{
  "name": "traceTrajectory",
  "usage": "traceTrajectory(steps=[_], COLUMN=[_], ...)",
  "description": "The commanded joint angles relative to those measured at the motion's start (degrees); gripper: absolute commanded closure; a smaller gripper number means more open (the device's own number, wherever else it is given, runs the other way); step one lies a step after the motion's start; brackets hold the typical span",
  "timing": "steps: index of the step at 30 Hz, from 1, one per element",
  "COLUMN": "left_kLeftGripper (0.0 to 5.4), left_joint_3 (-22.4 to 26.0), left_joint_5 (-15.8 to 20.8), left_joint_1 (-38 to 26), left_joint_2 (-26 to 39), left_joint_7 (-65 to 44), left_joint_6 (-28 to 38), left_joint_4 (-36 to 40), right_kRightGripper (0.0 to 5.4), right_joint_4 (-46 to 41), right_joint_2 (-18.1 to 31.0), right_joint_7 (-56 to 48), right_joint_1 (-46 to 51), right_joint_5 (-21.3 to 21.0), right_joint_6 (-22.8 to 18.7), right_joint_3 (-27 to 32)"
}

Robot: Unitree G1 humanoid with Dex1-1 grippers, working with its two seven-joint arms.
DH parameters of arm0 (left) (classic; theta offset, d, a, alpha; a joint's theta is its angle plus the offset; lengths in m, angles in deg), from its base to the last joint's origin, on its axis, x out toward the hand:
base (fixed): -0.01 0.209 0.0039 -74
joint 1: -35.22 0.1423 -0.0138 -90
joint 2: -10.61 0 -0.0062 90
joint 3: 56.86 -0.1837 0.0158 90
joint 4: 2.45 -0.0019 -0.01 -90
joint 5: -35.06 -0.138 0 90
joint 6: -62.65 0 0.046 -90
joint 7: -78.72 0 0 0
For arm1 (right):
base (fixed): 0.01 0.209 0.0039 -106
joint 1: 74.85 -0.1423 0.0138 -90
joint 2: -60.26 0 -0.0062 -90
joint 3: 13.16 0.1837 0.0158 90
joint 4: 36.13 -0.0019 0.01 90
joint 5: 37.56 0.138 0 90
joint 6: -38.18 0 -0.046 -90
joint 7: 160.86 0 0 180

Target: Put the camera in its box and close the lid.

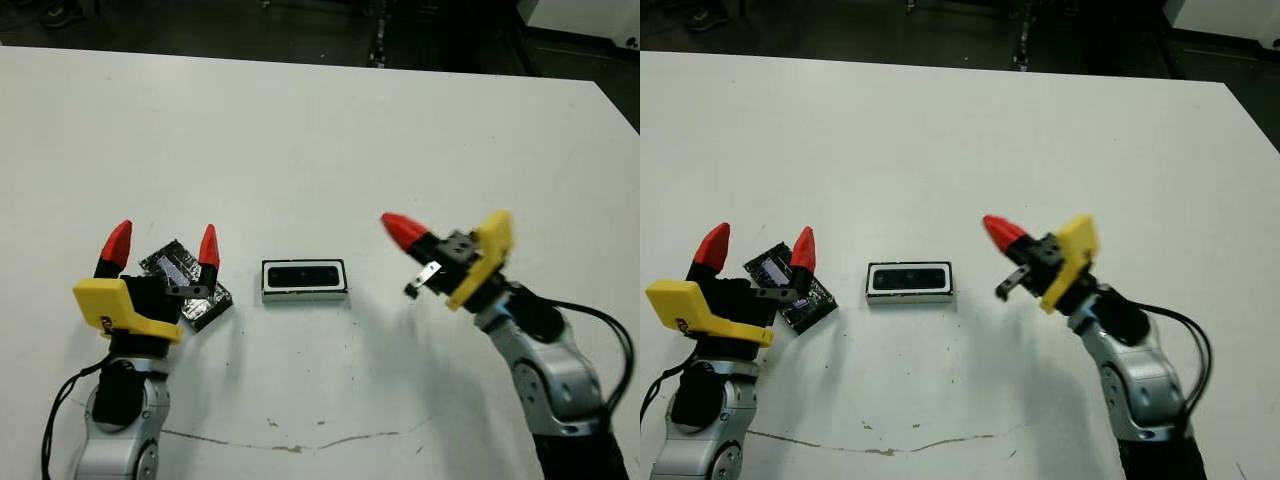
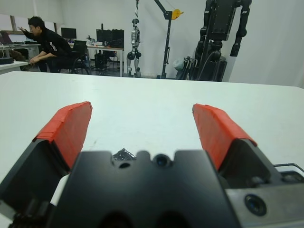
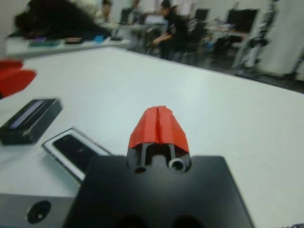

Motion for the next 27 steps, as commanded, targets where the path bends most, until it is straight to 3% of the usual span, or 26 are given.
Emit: traceTrajectory(steps=[1,5,7,12,15,18,20,23,27], left_kLeftGripper=[0.00,0.00,0.00,0.00,0.00,0.00,0.00,0.00,0.00], left_joint_3=[1.59,4.69,6.55,9.12,6.23,-1.43,-7.21,-15.41,-22.27], left_joint_5=[-0.44,-0.28,1.72,11.05,12.52,9.04,5.70,-1.56,-7.58], left_joint_1=[-1.69,-5.85,-8.75,-17.21,-26.55,-38.64,-46.53,-54.86,-60.74], left_joint_2=[2.11,6.64,11.79,33.13,44.93,52.36,53.68,54.50,52.93], left_joint_7=[-1.16,-3.83,-8.40,-30.87,-46.82,-61.88,-71.17,-78.86,-85.56], left_joint_6=[1.19,2.39,1.08,-9.56,-11.30,-11.29,-8.63,-8.93,-7.78], left_joint_4=[0.58,0.07,-0.67,-3.24,-10.93,-21.05,-27.45,-29.18,-29.05], right_kRightGripper=[5.39,5.39,5.39,5.39,5.39,5.39,5.39,5.39,5.39], right_joint_4=[-1.78,-2.74,-2.57,-1.91,-2.12,-2.33,-2.26,-1.71,-1.29], right_joint_2=[-0.19,-0.73,-0.78,-1.33,-1.47,-1.57,-1.62,-1.78,-2.09], right_joint_7=[1.61,3.28,3.92,4.84,5.55,5.94,6.09,6.01,6.11], right_joint_1=[2.75,4.88,5.72,6.76,6.95,7.07,7.08,6.88,6.20], right_joint_5=[2.11,4.94,4.53,2.75,2.00,1.71,1.52,1.53,1.55], right_joint_6=[0.05,-1.19,-0.47,1.57,1.59,1.30,1.39,1.80,1.56], right_joint_3=[2.56,4.29,4.29,3.33,2.67,2.34,2.18,2.00,1.61])
